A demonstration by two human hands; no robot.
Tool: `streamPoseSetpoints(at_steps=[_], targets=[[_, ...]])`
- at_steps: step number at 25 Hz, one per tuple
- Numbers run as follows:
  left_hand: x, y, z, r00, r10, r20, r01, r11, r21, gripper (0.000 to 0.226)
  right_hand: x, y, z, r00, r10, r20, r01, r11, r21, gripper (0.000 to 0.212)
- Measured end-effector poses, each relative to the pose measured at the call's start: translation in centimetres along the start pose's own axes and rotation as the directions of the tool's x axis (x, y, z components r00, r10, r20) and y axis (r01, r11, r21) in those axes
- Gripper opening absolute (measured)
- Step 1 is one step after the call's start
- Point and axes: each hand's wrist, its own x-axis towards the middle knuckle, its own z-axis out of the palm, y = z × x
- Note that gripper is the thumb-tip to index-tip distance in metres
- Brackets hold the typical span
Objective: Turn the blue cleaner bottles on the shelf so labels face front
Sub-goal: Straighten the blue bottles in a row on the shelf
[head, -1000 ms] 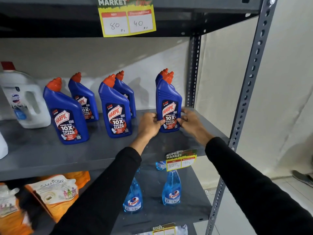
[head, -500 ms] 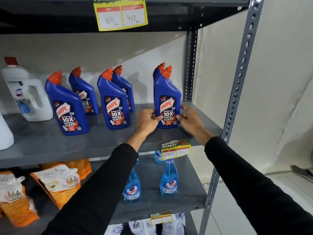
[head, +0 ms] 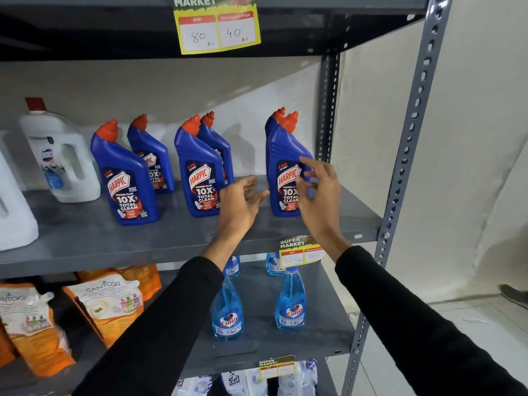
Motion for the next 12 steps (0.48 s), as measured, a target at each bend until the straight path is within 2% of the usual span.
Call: streamPoseSetpoints(at_steps=[3,5,8,12], targets=[[-0.3,-0.5,-2.9,0.994,0.022,-0.105,-0.03,0.997,-0.075,0.034,-0.4,-1.9,2.8,0.985,-0.163,-0.055,0.161,0.986,-0.034,0.034],[-0.6,-1.2,-5.2,0.98,0.061,-0.189,-0.079,0.993,-0.089,0.021,-0.6,-2.6,5.3,0.981,-0.181,0.076,0.184,0.982,-0.032,0.035],[-0.8,-3.1,-8.4,0.96,0.078,-0.269,-0.09,0.995,-0.035,0.016,-0.8,-2.9,9.4,0.951,-0.059,0.303,0.084,0.994,-0.071,0.04],[-0.5,-6.0,-10.5,0.942,-0.101,-0.321,0.102,0.995,-0.014,0.026,-0.8,-2.2,13.2,0.89,0.21,0.406,-0.185,0.978,-0.099,0.051]])
